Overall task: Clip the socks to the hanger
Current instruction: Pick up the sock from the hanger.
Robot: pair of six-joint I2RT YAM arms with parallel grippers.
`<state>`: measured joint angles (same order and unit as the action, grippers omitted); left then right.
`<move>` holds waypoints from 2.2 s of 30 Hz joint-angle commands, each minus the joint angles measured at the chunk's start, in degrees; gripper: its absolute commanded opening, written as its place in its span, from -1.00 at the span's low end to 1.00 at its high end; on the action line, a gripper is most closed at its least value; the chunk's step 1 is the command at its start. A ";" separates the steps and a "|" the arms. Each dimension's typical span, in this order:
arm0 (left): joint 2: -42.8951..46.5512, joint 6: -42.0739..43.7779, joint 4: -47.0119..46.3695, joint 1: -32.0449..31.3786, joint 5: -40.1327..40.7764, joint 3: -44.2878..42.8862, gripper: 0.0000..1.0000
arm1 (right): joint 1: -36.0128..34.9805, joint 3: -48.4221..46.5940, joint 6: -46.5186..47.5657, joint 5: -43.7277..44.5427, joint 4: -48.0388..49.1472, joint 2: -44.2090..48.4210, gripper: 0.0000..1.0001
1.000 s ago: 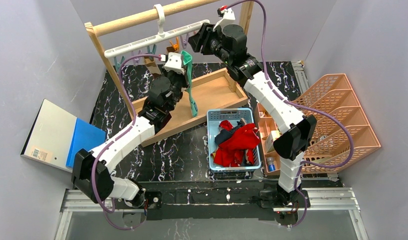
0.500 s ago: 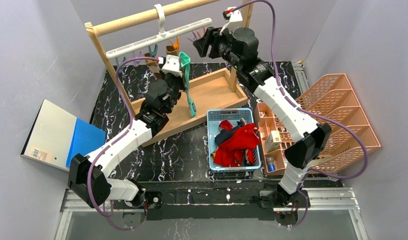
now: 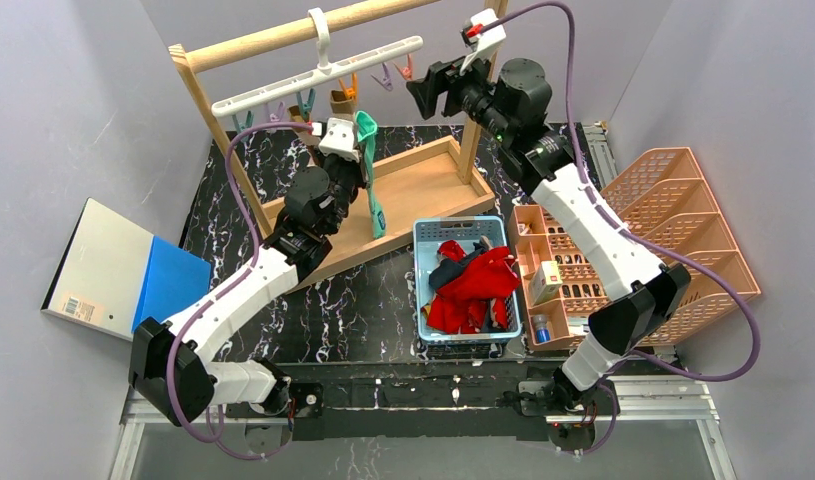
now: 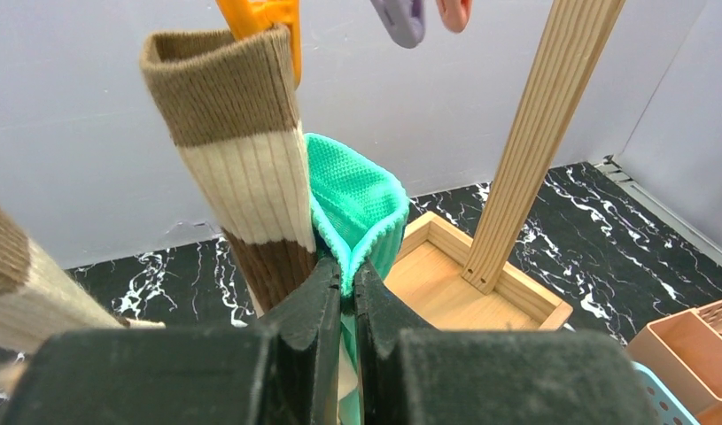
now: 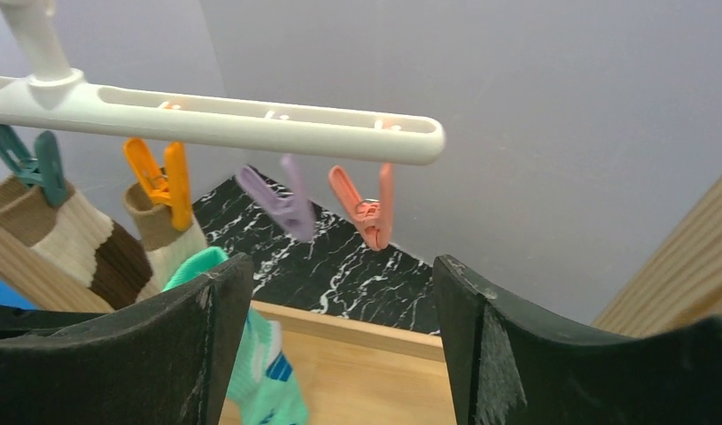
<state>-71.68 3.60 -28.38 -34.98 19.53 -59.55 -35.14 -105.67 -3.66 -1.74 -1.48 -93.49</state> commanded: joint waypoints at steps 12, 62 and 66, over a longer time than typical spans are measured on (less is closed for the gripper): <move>4.07 0.45 -1.67 0.35 0.30 3.61 -1.00 | 3.22 4.12 9.77 -7.46 16.83 -3.35 0.50; 5.85 0.89 -3.11 0.35 0.33 6.71 -1.00 | -3.54 -6.53 11.21 12.72 21.51 -13.37 0.39; 5.77 1.01 -3.11 0.36 0.33 6.52 -1.00 | -3.55 -7.41 11.05 12.60 20.86 -13.73 0.29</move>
<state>-67.99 4.29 -29.76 -34.98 19.25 -53.06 -38.63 -109.80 8.12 10.20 16.84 -106.45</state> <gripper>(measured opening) 0.036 0.662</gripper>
